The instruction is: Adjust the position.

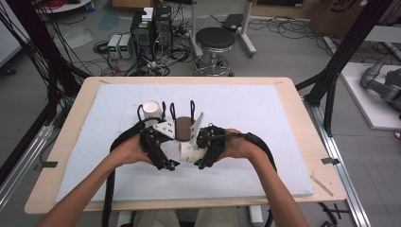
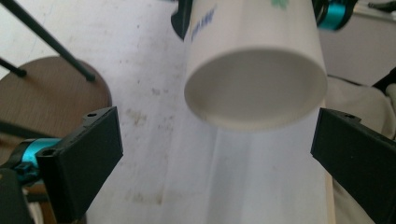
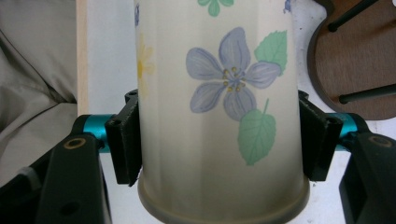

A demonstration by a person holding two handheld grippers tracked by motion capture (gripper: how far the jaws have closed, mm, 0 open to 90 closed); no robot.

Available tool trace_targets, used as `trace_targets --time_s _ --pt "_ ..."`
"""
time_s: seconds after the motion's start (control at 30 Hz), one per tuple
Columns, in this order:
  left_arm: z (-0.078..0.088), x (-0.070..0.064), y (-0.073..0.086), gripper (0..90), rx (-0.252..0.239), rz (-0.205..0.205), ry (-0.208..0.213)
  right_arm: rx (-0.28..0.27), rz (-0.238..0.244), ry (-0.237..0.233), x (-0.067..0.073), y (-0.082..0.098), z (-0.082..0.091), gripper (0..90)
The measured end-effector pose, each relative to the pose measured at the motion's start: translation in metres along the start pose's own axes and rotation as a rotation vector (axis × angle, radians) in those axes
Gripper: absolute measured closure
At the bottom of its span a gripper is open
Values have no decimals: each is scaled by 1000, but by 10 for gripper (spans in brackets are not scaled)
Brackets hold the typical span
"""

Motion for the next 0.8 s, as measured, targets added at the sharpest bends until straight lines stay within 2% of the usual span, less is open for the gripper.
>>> trace_targets --time_s 0.3,0.4,0.5,0.6,0.8 --pt "-11 -1 -8 27 -3 -16 22 -6 3 -9 0 0 0 305" --pt "-11 -1 -9 95 -14 -24 38 -7 5 -11 0 0 -1 305" --pt "-12 -2 -9 106 -14 -20 49 -7 8 -10 0 0 -1 305" --pt "-12 -2 -10 140 -21 -34 61 -8 9 -12 0 -1 -1 305" --pt "-13 -2 -10 278 -32 -44 88 -11 4 -11 0 -1 -2 306"
Point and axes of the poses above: each handheld gripper's, and its own axes: z roughly backward along the jaws, y roughly out of its underside, x roughly to its left, the point moved 4 cm from there along -z, roughly forward along the jaws, and after that the axes turned 1 degree about -x, right-handed, at the moved point
